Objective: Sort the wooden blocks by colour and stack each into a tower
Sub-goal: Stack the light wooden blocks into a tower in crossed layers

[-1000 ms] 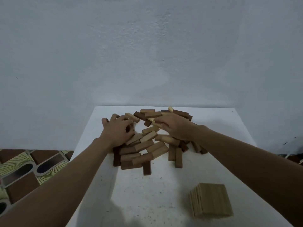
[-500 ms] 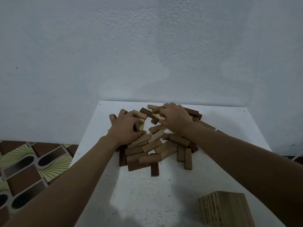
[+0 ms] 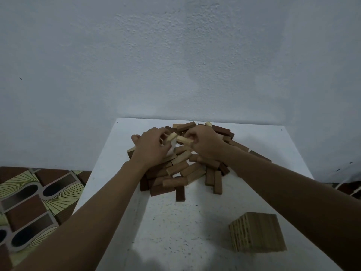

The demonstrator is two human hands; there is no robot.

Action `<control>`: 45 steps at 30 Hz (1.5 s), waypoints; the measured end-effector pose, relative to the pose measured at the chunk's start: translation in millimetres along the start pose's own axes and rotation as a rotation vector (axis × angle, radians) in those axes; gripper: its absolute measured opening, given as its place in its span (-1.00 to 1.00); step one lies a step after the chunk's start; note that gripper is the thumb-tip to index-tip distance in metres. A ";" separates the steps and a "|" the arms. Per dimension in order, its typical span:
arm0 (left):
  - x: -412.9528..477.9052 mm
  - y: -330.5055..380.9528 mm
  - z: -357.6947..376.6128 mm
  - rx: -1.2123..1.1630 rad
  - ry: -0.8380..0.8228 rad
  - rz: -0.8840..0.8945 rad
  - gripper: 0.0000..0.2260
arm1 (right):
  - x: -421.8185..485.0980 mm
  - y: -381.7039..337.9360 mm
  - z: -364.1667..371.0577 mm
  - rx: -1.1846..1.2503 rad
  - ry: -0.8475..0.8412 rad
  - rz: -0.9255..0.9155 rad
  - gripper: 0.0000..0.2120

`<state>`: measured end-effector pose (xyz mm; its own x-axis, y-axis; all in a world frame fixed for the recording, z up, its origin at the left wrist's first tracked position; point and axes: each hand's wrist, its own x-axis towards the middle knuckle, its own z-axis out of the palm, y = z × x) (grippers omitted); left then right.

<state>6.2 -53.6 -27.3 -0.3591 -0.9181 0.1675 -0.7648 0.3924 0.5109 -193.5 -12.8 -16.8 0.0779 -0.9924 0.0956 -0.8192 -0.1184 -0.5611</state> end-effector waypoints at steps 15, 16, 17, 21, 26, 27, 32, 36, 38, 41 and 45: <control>-166.6 -6.4 -40.5 -0.218 -0.150 -0.075 -0.85 | -97.6 -83.1 -19.7 -0.282 -0.654 -0.171 -0.85; -173.0 -9.0 -37.6 -0.218 -0.142 -0.083 -0.84 | -100.8 -87.5 -16.2 -0.298 -0.666 -0.184 -0.87; -178.3 -12.2 -34.2 -0.225 -0.132 -0.091 -0.84 | -103.2 -90.8 -11.7 -0.318 -0.679 -0.197 -0.89; -196.7 -20.1 -21.9 -0.233 -0.085 -0.110 -0.79 | -114.8 -100.4 11.7 -0.370 -0.690 -0.218 -0.82; -209.8 -33.0 -11.8 -0.253 -0.022 -0.079 -0.76 | -127.1 -105.6 41.2 -0.376 -0.668 -0.203 -0.84; -210.8 -35.7 -11.0 -0.267 -0.011 -0.060 -0.77 | -128.4 -105.5 45.8 -0.377 -0.663 -0.195 -0.83; -200.0 -47.2 -7.2 -0.305 0.021 0.027 -0.88 | -122.1 -103.3 44.9 -0.320 -0.556 -0.218 -0.86; -175.9 -59.4 -6.1 -0.237 0.157 0.010 -0.87 | -111.3 -101.9 41.9 -0.134 -0.246 -0.177 -0.87; -160.5 -61.8 -8.1 -0.161 0.108 0.020 -0.70 | -105.8 -104.8 42.1 -0.135 -0.186 -0.161 -0.83; -143.3 -66.2 -7.5 -0.066 -0.004 0.104 -0.57 | -96.9 -111.8 44.6 -0.263 -0.238 -0.171 -0.89; -137.8 -70.3 0.7 -0.009 0.006 0.125 -0.49 | -93.1 -112.0 50.3 -0.244 -0.255 -0.164 -0.82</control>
<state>109.1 45.4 -86.9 -0.4479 -0.8626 0.2351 -0.7097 0.5030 0.4933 -80.5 91.1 -4.3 0.3327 -0.9413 -0.0571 -0.8929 -0.2950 -0.3402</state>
